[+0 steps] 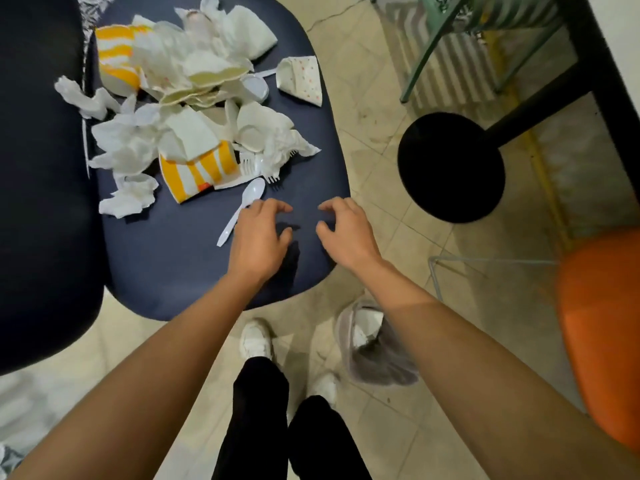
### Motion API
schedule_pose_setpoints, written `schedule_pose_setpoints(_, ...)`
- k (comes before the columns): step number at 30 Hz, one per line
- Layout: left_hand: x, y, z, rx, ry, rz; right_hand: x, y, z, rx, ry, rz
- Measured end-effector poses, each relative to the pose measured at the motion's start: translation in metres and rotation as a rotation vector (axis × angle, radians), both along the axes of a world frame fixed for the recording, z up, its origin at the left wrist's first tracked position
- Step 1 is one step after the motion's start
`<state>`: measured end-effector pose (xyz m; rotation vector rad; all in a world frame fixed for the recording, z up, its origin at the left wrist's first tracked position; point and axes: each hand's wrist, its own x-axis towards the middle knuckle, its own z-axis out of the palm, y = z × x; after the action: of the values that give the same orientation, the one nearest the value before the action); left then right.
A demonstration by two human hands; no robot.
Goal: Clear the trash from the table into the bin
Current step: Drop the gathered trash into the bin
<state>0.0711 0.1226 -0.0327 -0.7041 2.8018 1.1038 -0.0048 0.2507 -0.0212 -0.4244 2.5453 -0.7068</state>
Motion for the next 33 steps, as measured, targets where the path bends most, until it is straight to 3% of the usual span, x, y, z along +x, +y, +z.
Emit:
schedule_pose_setpoints(11, -0.023, -0.061, -0.035, -0.03, -0.206, 0.118, -0.037, -0.07, -0.017, -0.048, 0.003, -0.023)
schedule_pose_setpoints(15, -0.025, -0.068, -0.04, 0.075, -0.248, 0.156, -0.051, -0.089, -0.019, -0.081, 0.005, -0.068)
schedule_pose_setpoints(22, -0.027, -0.073, -0.03, 0.11, -0.248, 0.019, -0.086, -0.119, -0.033, 0.022, -0.013, -0.03)
schedule_pose_setpoints(27, -0.028, -0.073, -0.025, 0.109, -0.289, 0.02, -0.091, -0.115, -0.045, 0.119, -0.025, 0.003)
schedule_pose_setpoints(33, -0.029, -0.072, -0.022, 0.101, -0.275, 0.066, -0.086, -0.106, -0.05, 0.093, -0.084, 0.002)
